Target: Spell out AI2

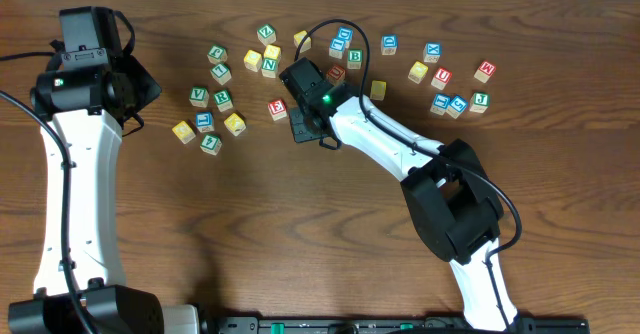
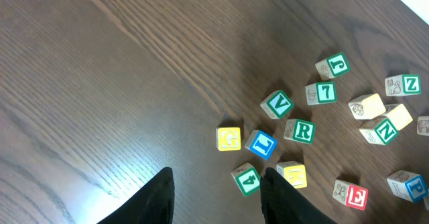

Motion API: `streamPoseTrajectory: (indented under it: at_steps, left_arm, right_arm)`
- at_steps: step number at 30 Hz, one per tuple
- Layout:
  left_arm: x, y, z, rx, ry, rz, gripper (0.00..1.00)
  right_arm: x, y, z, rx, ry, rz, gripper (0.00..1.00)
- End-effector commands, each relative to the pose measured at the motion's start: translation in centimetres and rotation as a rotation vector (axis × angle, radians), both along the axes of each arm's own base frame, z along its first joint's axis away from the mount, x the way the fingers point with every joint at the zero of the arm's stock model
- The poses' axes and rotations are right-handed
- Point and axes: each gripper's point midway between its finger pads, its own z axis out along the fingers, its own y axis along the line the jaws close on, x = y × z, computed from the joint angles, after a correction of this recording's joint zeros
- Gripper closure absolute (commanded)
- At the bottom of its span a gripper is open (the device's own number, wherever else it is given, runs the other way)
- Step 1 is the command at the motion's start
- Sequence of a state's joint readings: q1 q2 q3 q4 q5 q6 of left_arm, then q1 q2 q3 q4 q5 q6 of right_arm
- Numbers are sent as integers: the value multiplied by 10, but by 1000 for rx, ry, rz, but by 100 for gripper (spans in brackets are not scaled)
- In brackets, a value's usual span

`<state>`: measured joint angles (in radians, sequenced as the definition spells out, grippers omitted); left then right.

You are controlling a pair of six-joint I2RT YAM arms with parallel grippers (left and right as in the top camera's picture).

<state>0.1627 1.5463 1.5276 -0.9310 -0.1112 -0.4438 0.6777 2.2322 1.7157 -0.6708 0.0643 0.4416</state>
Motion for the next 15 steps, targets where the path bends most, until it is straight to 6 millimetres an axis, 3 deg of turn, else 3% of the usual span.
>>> streamPoseTrajectory:
  at_steps: [1, 9, 15]
  left_arm:
    - [0, 2, 11, 15, -26, 2, 58]
    - [0, 2, 11, 15, -26, 2, 58]
    - [0, 2, 11, 15, -26, 2, 58]
  right_arm:
    - [4, 1, 1, -4, -8, -21, 99]
    - [5, 1, 8, 1, -14, -21, 99]
    - [17, 4, 41, 42, -67, -29, 99]
